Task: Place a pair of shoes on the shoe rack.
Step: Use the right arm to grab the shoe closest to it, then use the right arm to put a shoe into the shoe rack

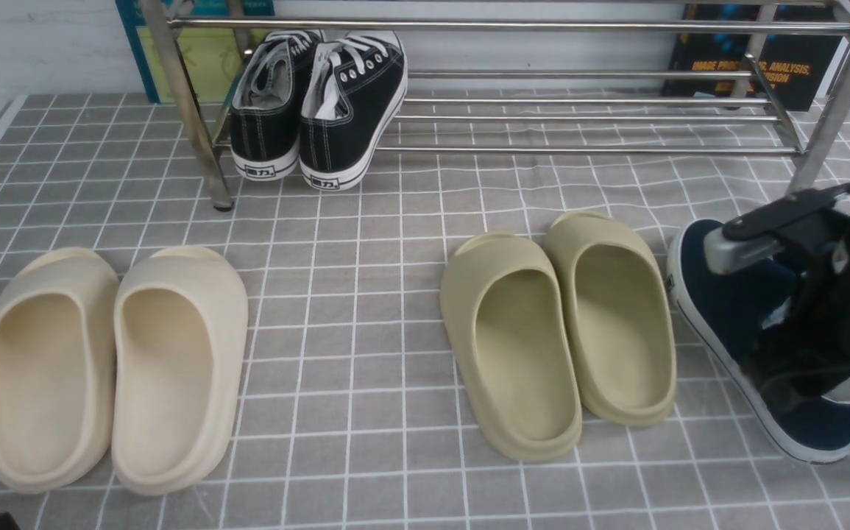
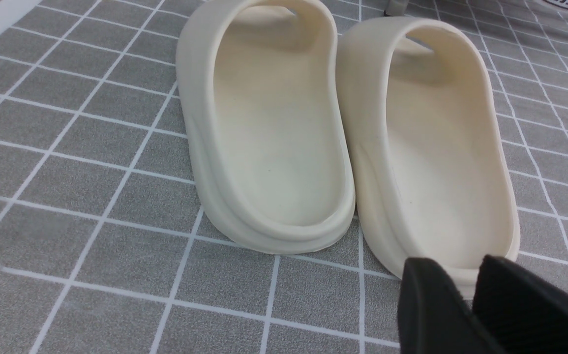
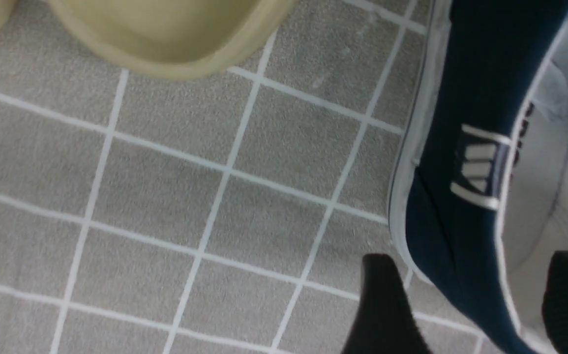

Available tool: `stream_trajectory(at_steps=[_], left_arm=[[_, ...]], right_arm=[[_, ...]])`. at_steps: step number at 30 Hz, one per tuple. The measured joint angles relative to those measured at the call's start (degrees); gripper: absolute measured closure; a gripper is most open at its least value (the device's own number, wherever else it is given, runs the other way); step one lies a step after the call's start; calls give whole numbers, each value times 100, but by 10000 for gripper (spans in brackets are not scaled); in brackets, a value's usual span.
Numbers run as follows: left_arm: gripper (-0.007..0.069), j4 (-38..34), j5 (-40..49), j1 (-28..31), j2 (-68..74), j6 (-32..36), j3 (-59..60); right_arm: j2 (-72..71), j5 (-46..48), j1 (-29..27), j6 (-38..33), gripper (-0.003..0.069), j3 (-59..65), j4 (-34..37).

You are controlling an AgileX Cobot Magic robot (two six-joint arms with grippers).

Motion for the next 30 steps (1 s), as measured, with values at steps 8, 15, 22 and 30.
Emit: stream_trajectory(at_steps=[8,15,22,30], left_arm=[[461,0,0,0,0,0,0],[461,0,0,0,0,0,0],[459,0,0,0,0,0,0],[447,0,0,0,0,0,0]], right_arm=[[442,-152,0,4,513,-23,-170],[437,-172,0,20,601,-23,-206],[55,-45,0,202,601,-77,-251],[-814,508,0,202,601,-595,26]])
